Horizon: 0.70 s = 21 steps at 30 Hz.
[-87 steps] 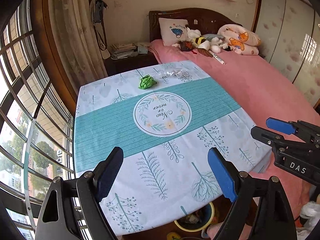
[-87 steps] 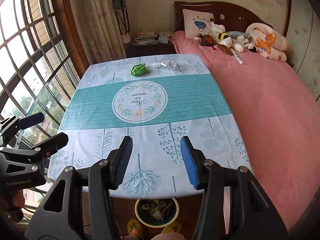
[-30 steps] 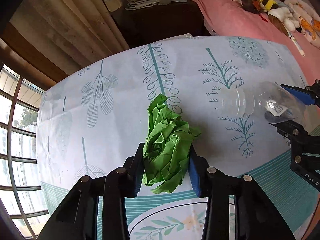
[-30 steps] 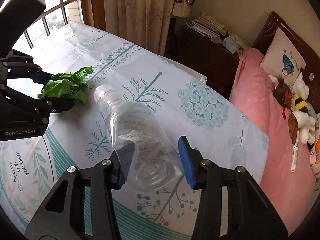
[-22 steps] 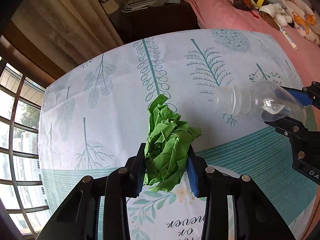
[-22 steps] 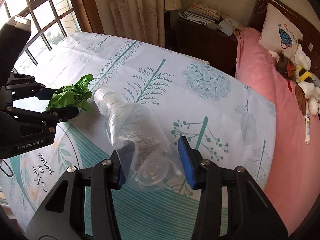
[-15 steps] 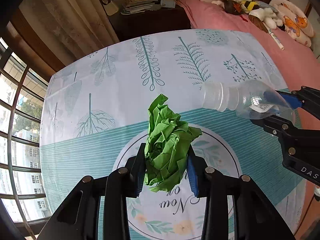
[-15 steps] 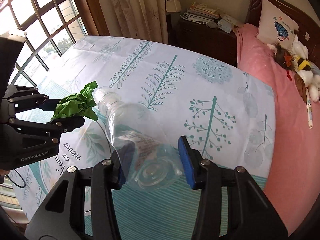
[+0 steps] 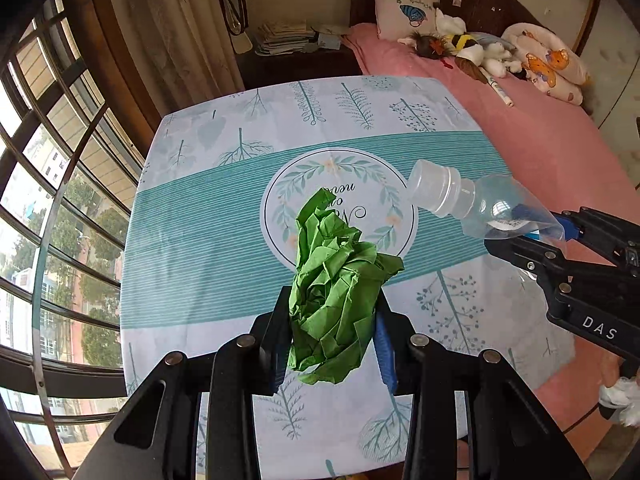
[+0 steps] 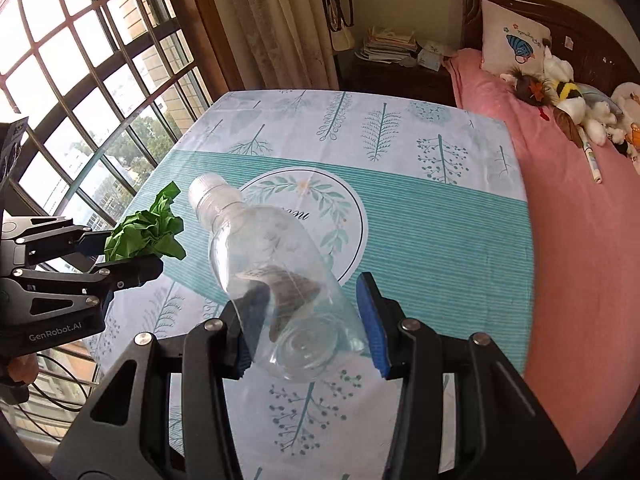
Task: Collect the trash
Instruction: 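Carry the green paper with the left tool while the right carries the bottle to the bin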
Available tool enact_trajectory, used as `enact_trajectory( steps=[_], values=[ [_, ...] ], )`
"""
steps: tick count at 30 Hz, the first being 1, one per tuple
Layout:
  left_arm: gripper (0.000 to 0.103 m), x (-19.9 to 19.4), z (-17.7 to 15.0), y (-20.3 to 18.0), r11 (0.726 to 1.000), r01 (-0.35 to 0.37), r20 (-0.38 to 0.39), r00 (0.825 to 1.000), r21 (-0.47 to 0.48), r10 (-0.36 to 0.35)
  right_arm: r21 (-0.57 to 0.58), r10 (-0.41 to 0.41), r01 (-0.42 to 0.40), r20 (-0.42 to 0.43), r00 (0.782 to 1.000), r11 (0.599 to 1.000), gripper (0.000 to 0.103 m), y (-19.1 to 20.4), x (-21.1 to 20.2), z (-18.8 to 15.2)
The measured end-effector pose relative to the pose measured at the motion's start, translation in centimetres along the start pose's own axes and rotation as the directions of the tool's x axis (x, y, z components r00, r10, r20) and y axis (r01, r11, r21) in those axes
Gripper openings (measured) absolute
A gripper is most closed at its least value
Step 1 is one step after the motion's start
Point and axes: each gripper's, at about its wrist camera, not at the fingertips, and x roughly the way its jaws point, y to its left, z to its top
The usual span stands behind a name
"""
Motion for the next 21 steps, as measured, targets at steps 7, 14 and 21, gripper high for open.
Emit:
enact_trajectory(
  steps=[7, 14, 21],
  values=[
    [0.036, -8.6, -9.9, 0.2, 0.998, 0.035, 0.102, 0.994, 0.048, -0.040, 0.099, -0.014, 0.011, 0.037, 0.999, 0.995, 0.042, 7.2, -8.2, -9.4],
    [0.036, -13.0, -18.8, -0.3, 0.991, 0.082, 0.098, 0.991, 0.103, -0.092, 0.159, -0.045, 0.037, 0.044, 0.998, 0.987, 0.042, 13.6, -13.6, -18.3],
    [0.036, -13.3, -25.8, -1.3, 0.985, 0.119, 0.023, 0.992, 0.123, -0.123, 0.181, -0.044, 0.049, -0.029, 0.999, 0.982, 0.042, 17.3, -15.9, -25.1]
  ],
)
